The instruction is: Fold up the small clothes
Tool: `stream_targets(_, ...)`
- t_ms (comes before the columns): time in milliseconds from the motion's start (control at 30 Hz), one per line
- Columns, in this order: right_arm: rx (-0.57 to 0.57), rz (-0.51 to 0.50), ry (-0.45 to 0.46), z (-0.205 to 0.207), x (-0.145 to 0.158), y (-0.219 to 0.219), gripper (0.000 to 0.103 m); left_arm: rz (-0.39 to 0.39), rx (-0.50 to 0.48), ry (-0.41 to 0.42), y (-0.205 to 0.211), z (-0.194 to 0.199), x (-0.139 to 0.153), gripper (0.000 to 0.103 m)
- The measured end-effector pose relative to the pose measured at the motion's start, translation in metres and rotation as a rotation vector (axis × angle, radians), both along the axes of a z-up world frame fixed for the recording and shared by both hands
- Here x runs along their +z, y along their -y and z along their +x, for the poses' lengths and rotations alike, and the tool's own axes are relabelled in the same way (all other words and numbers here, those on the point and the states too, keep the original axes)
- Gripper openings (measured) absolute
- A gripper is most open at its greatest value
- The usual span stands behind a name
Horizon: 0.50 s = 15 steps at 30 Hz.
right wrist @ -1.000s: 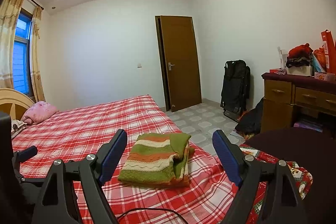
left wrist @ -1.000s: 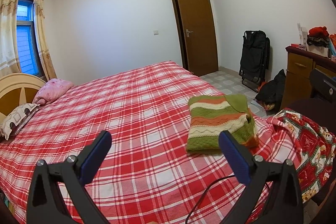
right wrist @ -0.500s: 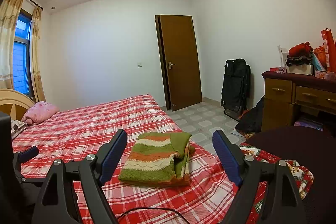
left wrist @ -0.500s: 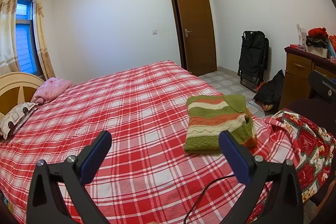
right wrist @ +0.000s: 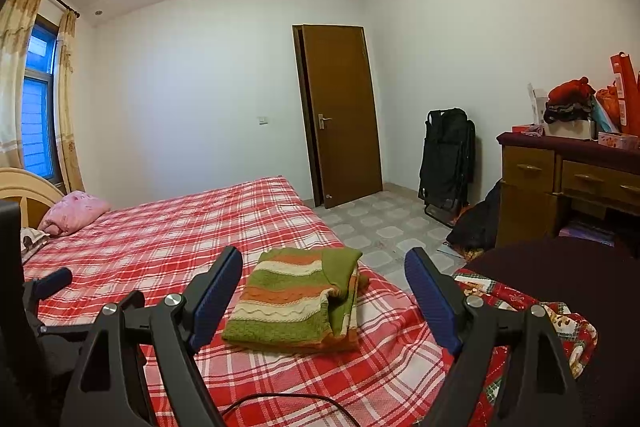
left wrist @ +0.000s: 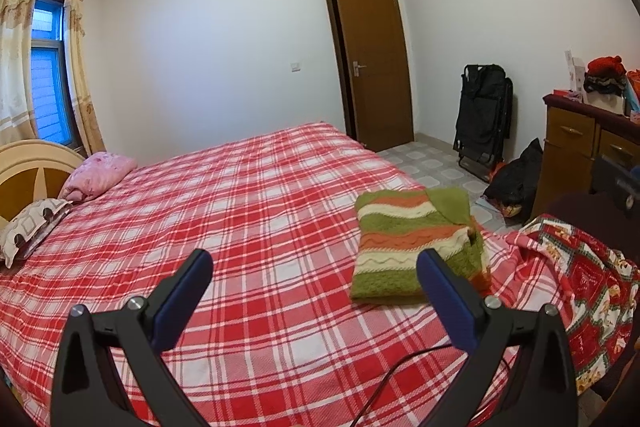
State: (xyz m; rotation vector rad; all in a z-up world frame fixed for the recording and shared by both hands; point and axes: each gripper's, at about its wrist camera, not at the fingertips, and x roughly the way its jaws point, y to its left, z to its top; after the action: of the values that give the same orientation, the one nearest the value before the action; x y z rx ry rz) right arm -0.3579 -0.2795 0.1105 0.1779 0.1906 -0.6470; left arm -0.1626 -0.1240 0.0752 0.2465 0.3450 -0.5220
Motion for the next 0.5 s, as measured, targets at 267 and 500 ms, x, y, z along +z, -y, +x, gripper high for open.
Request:
stream_targets(267, -0.028, 0.014, 0.005, -0.002, -0.003, 0.009, 0.084, 0.007, -0.103, -0.018, 0.024, -0.003, 0.0, 0.103)
stream_targets(500, -0.051, 0.025, -0.009, 0.001, -0.009, 0.015, 0.084, 0.009, -0.1, -0.043, 0.035, 0.004, -0.001, 0.103)
